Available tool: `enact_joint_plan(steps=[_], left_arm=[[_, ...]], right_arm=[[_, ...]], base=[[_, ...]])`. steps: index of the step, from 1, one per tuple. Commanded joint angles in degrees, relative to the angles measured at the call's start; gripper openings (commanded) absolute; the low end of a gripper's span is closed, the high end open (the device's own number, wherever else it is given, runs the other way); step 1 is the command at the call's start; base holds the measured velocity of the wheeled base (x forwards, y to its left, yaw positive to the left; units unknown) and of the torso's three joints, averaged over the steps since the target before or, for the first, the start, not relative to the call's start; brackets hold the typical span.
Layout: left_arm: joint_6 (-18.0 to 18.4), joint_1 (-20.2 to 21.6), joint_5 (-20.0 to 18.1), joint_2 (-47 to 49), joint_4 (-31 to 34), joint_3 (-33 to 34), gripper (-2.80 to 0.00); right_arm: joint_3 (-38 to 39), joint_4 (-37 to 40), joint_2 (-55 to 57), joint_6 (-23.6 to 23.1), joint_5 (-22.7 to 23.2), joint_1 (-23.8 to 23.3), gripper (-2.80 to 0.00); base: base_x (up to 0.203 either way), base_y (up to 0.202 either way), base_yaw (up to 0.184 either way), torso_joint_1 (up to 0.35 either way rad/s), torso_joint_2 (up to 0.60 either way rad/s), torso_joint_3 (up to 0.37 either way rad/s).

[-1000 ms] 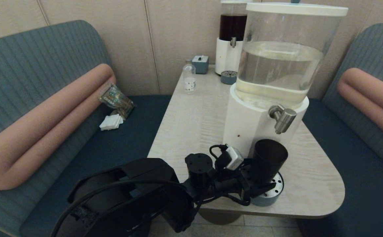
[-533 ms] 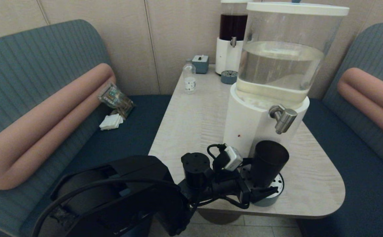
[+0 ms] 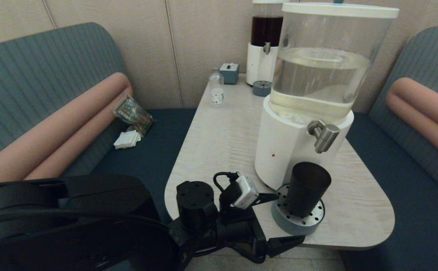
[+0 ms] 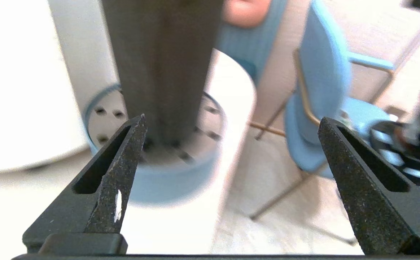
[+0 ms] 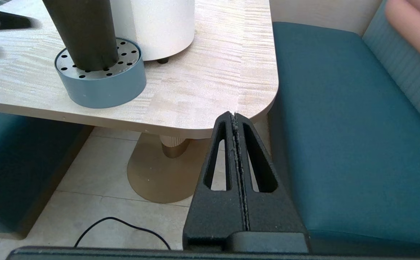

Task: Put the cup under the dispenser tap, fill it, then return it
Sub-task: Turn on the faucet

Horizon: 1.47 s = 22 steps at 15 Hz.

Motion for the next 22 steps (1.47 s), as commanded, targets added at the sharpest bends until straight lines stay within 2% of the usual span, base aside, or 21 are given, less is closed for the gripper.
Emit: enact_joint_plan(steps=[1, 2, 3, 5, 9, 11, 12, 13, 15, 16, 17, 19, 21, 22], left_arm=[[0.0, 0.04, -0.18, -8.3, -0.46, 6.93, 0.0], [0.08, 0.09, -0.16, -11.18, -0.48, 10.52, 0.0], [0.18, 0.15, -0.14, -14.87, -0.52, 14.03, -2.8], [0.17, 0.69, 0.94, -21.96, -0.46, 19.19, -2.8], [-2.18, 2.77, 14.37, -37.16, 1.77, 22.93, -2.8], [-4.57, 8.31, 21.17, -43.47, 3.45, 22.99, -2.8], [-5.6, 11.32, 23.33, -45.21, 3.75, 22.99, -2.8], [-6.54, 16.98, 24.95, -47.22, 3.96, 23.05, -2.8], [-7.49, 31.97, 26.11, -53.44, 4.4, 23.04, -2.8], [-7.74, 37.39, 25.37, -58.76, 4.72, 23.01, -2.8], [-7.78, 40.75, 24.19, -65.0, 6.07, 22.95, -2.8], [-7.54, 42.69, 22.66, -76.55, 13.65, 22.37, -2.8], [-7.32, 43.7, 21.73, -88.34, 28.57, 19.79, -2.8], [-7.15, 44.02, 21.34, -94.01, 38.09, 17.73, -2.8]], right_arm=[[0.81, -0.03, -0.04, -0.04, 0.0, 0.02, -2.8], [0.85, -0.03, -0.04, -0.07, 0.0, 0.02, -2.8], [0.87, -0.03, -0.04, -0.04, 0.02, 0.02, -2.8], [0.88, -0.03, -0.04, -0.07, 0.05, 0.02, -2.8], [0.88, -0.03, -0.04, -0.02, 0.0, 0.02, -2.8], [0.88, -0.03, -0.04, -0.02, 0.0, 0.02, -2.8], [0.87, -0.03, -0.04, -0.1, 0.0, 0.02, -2.8], [0.88, -0.03, -0.04, -0.02, 0.0, 0.02, -2.8], [0.79, -0.03, -0.04, -0.11, 0.0, 0.02, -2.8], [0.88, -0.03, -0.04, -0.02, 0.01, 0.02, -2.8], [0.88, -0.03, -0.04, -0.02, 0.06, 0.02, -2.8], [0.79, -0.03, -0.04, -0.1, 0.0, 0.02, -2.8], [0.87, -0.03, -0.04, -0.03, 0.08, 0.02, -2.8], [0.85, -0.03, -0.04, -0.02, 0.06, 0.02, -2.8]], base=[[0.0, 0.0, 0.0, 0.0, 0.0, 0.0], [0.0, 0.0, 0.0, 0.0, 0.0, 0.0], [0.0, 0.0, 0.0, 0.0, 0.0, 0.0], [0.0, 0.0, 0.0, 0.0, 0.0, 0.0], [0.0, 0.0, 0.0, 0.0, 0.0, 0.0], [0.0, 0.0, 0.0, 0.0, 0.0, 0.0], [0.0, 0.0, 0.0, 0.0, 0.0, 0.0], [0.0, 0.0, 0.0, 0.0, 0.0, 0.0], [0.0, 0.0, 0.0, 0.0, 0.0, 0.0], [0.0, 0.0, 0.0, 0.0, 0.0, 0.0], [0.0, 0.0, 0.0, 0.0, 0.0, 0.0], [0.0, 0.0, 0.0, 0.0, 0.0, 0.0], [0.0, 0.0, 0.0, 0.0, 0.0, 0.0], [0.0, 0.0, 0.0, 0.0, 0.0, 0.0]])
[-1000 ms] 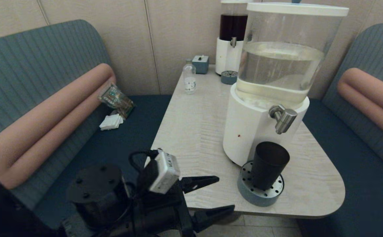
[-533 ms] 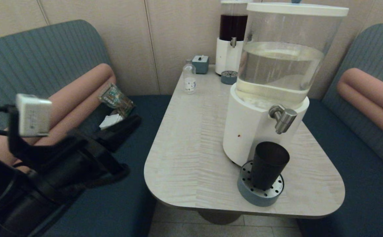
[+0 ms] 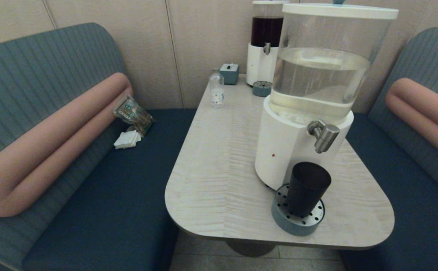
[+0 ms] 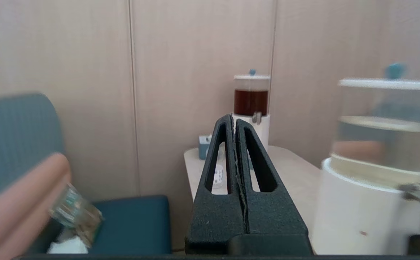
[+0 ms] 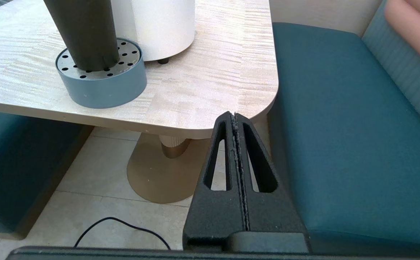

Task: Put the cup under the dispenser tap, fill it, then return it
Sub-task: Turn on the faucet

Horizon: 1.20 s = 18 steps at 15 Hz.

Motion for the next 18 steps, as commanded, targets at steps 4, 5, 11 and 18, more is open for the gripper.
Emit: enact_joint_plan(steps=[4, 5, 11, 18], left_arm=[[3.58, 1.23, -5.8, -26.52, 31.1, -4.94, -2.8], [5.71, 1.28, -6.86, -29.95, 33.88, -4.4, -2.8], [21.32, 1.38, -5.19, -43.18, 52.14, 5.99, -2.8], [20.69, 1.39, 7.02, -43.12, 55.04, 21.62, -2.8]], right_arm=[[0.88, -0.02, -0.04, -0.1, -0.02, 0.02, -2.8], [0.82, -0.02, -0.04, -0.06, -0.02, 0.02, -2.8], [0.87, -0.02, -0.04, -0.05, -0.02, 0.02, -2.8], [0.86, -0.02, -0.04, -0.05, 0.0, 0.02, -2.8]], base=[[0.0, 0.0, 0.0, 0.0, 0.0, 0.0], [0.0, 0.0, 0.0, 0.0, 0.0, 0.0], [0.0, 0.0, 0.0, 0.0, 0.0, 0.0], [0.0, 0.0, 0.0, 0.0, 0.0, 0.0]])
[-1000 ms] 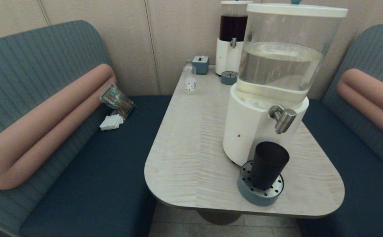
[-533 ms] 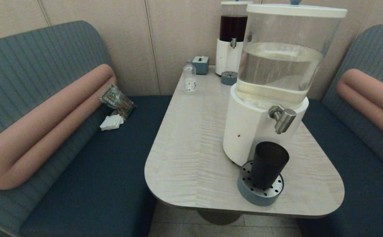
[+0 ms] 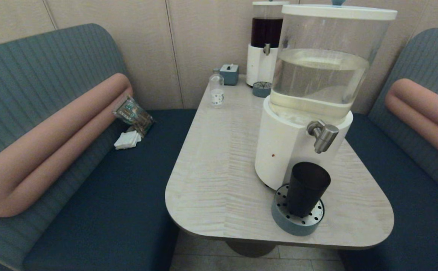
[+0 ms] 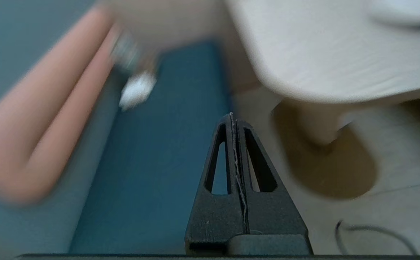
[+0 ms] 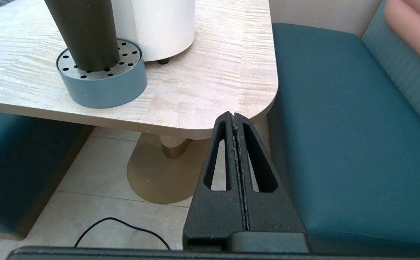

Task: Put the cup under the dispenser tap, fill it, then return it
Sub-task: Turn on the faucet

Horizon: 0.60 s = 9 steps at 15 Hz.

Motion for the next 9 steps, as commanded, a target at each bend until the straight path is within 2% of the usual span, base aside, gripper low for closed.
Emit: enact_joint_plan(steps=[1, 4, 9], left_arm=[[-0.61, 0.02, 4.32, 0.1, 4.19, 0.19, -2.8], [-3.04, 0.02, 4.47, 0.11, 7.25, 0.08, -2.8], [-3.34, 0.02, 4.68, 0.18, 6.98, 0.24, -2.8]], right_arm=[[0.88, -0.04, -0.04, -0.09, -0.03, 0.02, -2.8], [0.88, -0.04, -0.04, 0.0, -0.03, 0.02, -2.8], [0.8, -0.02, -0.04, -0.77, -0.09, 0.02, -2.8]], base=[[0.0, 0.0, 0.0, 0.0, 0.0, 0.0], [0.0, 0.0, 0.0, 0.0, 0.0, 0.0], [0.0, 0.0, 0.0, 0.0, 0.0, 0.0]])
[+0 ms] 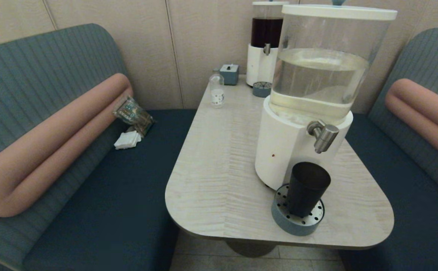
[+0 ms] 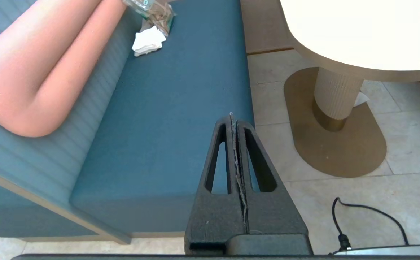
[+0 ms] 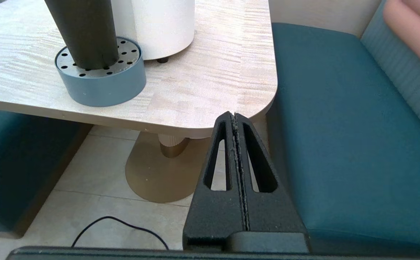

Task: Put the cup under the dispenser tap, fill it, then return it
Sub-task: Turn on the faucet

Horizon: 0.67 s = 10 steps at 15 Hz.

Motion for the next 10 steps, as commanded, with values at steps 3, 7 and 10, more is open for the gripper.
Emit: enact_joint_plan(steps=[3, 7, 10], left_arm=[[0.08, 0.02, -0.02, 0.18, 0.08, 0.0, -2.8], [0.08, 0.02, -0.02, 0.18, 0.08, 0.0, -2.8], [0.08, 0.02, -0.02, 0.18, 0.13, 0.0, -2.8]], right_arm=[[0.84, -0.29, -0.11, -3.24, -0.16, -0.05, -2.8], [-0.44, 3.19, -0.13, -3.28, -0.05, -0.07, -2.8], [-0.44, 3.19, -0.13, -3.2, -0.05, -0.07, -2.8]], base=[[0.0, 0.0, 0.0, 0.0, 0.0, 0.0], [0.0, 0.0, 0.0, 0.0, 0.0, 0.0], [0.0, 0.0, 0.0, 0.0, 0.0, 0.0]])
